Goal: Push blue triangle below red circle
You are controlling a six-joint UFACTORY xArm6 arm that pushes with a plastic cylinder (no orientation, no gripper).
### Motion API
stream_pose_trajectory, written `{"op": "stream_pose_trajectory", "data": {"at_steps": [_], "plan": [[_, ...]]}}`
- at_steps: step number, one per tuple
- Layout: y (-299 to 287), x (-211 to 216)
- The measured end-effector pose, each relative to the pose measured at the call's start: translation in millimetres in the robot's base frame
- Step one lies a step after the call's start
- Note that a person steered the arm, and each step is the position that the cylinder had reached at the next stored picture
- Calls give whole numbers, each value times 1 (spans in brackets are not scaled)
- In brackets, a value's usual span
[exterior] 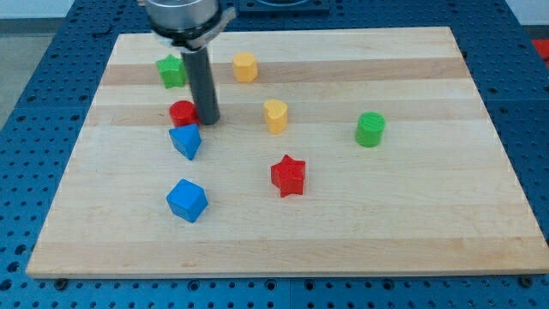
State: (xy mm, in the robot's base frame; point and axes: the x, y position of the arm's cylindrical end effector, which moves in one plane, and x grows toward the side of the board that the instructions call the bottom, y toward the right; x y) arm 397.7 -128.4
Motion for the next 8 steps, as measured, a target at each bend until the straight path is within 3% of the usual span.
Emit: {"op": "stream_pose_trajectory", "data": {"at_steps": [2,5,7,8], "plan": [[-70,3],[-47,64],[11,108],[39,104]]}}
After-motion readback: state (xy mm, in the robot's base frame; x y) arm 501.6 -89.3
